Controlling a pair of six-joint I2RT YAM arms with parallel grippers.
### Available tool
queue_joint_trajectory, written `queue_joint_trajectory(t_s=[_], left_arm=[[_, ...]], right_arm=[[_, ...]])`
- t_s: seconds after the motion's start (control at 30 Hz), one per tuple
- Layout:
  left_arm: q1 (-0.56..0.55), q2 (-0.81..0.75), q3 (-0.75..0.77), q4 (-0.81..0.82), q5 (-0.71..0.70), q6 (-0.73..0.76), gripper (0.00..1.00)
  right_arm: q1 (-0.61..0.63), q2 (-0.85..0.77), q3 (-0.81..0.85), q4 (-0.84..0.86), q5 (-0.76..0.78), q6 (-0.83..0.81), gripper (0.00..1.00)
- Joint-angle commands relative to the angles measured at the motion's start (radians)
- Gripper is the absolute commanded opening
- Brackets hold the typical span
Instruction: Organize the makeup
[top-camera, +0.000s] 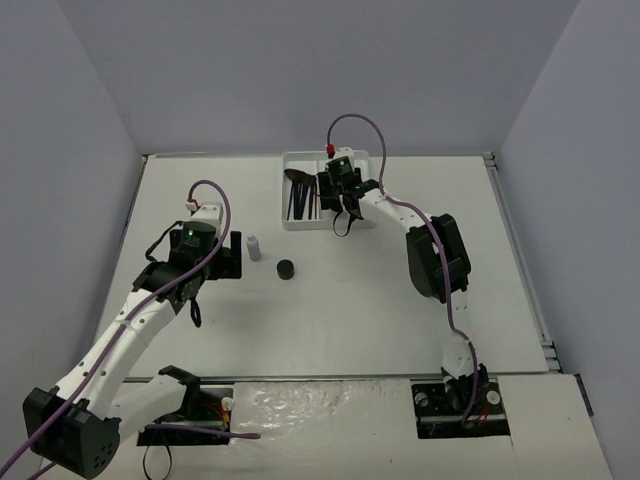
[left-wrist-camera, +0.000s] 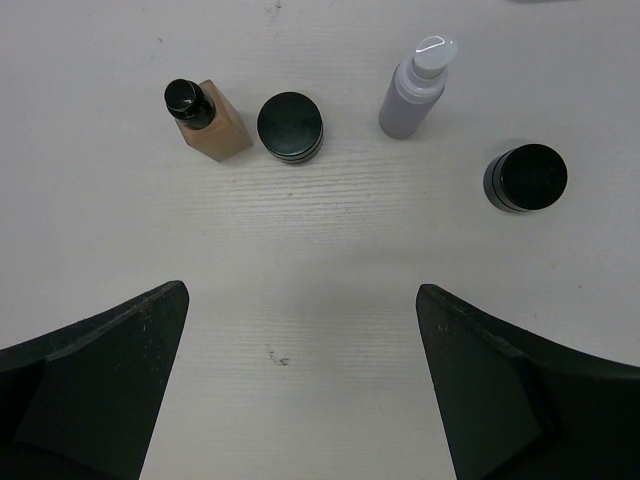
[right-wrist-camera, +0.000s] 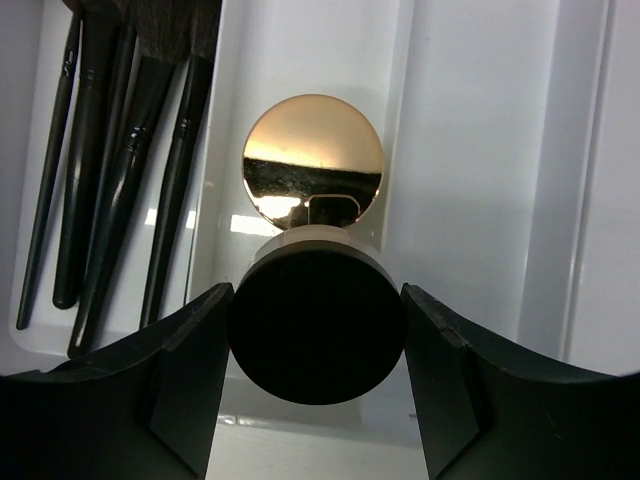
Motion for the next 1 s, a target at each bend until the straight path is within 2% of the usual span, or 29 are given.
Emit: queue_joint_trajectory(t_s=[0.0,0.77,0.97], left_arm=[[0.003,-0.003,0.052,0.027,-0.029,0.02,0.97],[0.004,0.02,0.054,0.02,-0.05,0.023,0.97],[0.005,0.017,0.055,0.017,-0.054,0.023,0.97]], right_arm=[[-0.003,0.014,0.085,-0.02,-0.029,-0.025,0.0],[-0.027,0.208,0.339,-0.045,0.004,-0.046,0.0],[-0.027,0.143,0.269,-0.042,0.0,-0.038,0.01]])
